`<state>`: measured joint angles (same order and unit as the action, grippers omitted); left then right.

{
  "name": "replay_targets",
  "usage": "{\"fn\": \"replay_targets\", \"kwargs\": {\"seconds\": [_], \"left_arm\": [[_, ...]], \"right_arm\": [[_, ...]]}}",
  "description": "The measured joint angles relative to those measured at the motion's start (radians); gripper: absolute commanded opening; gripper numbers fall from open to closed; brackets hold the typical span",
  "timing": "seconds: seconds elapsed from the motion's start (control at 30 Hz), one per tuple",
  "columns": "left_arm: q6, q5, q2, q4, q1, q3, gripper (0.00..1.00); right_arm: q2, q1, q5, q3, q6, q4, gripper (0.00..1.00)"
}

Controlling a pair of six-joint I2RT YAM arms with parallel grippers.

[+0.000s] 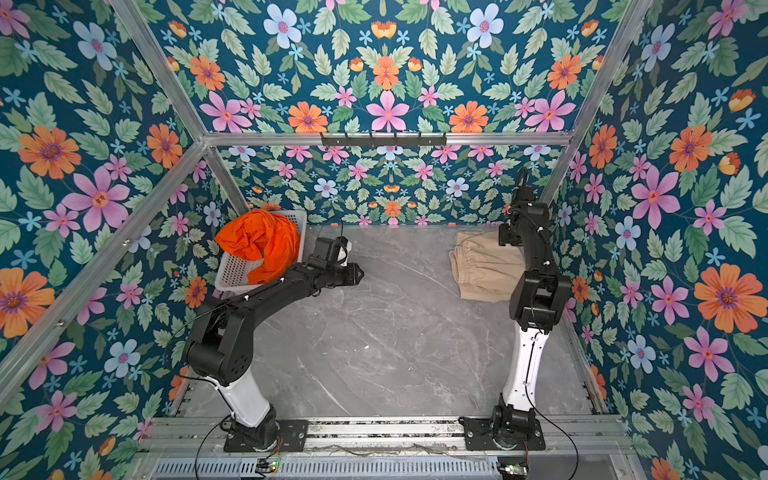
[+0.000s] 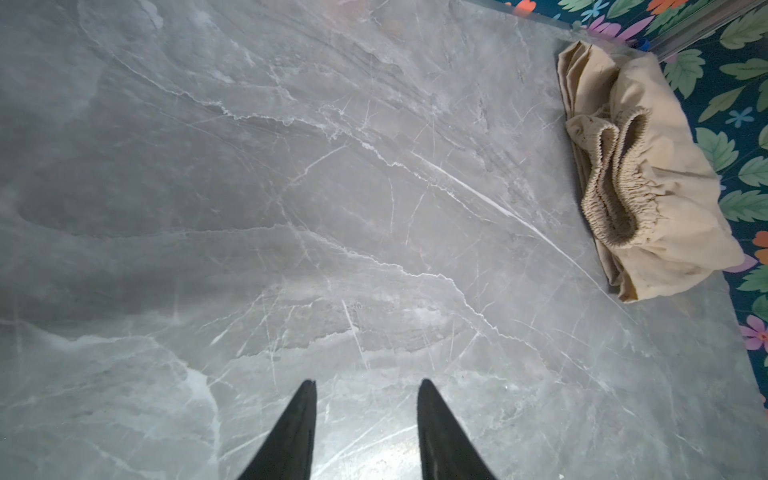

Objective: Fold and stack the shorts
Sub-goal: 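Drag the folded shorts with the right gripper to the far table corner, then release the shorts and withdraw the right gripper while the left reaches the basket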

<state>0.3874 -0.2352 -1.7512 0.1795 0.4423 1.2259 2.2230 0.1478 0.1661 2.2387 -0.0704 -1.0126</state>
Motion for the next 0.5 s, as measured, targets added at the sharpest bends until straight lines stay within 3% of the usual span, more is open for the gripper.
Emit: {"fn": "replay_targets", "kwargs": {"seconds": [0.13, 0.23, 0.5], "left_arm": [[0.006, 0.001, 0.038, -0.003, 0.0, -0.027, 0.43], [0.008, 0.005, 0.059, -0.005, 0.0, -0.042, 0.43], [0.011, 0.017, 0.078, -0.008, 0.0, -0.055, 0.43]], "right_arm": [[-0.155, -0.054, -0.085, -0.31, 0.054, 0.137, 0.66], [-0.183, -0.067, -0.168, -0.46, 0.11, 0.224, 0.65], [-0.049, -0.066, -0.257, -0.45, 0.198, 0.355, 0.65]]}}
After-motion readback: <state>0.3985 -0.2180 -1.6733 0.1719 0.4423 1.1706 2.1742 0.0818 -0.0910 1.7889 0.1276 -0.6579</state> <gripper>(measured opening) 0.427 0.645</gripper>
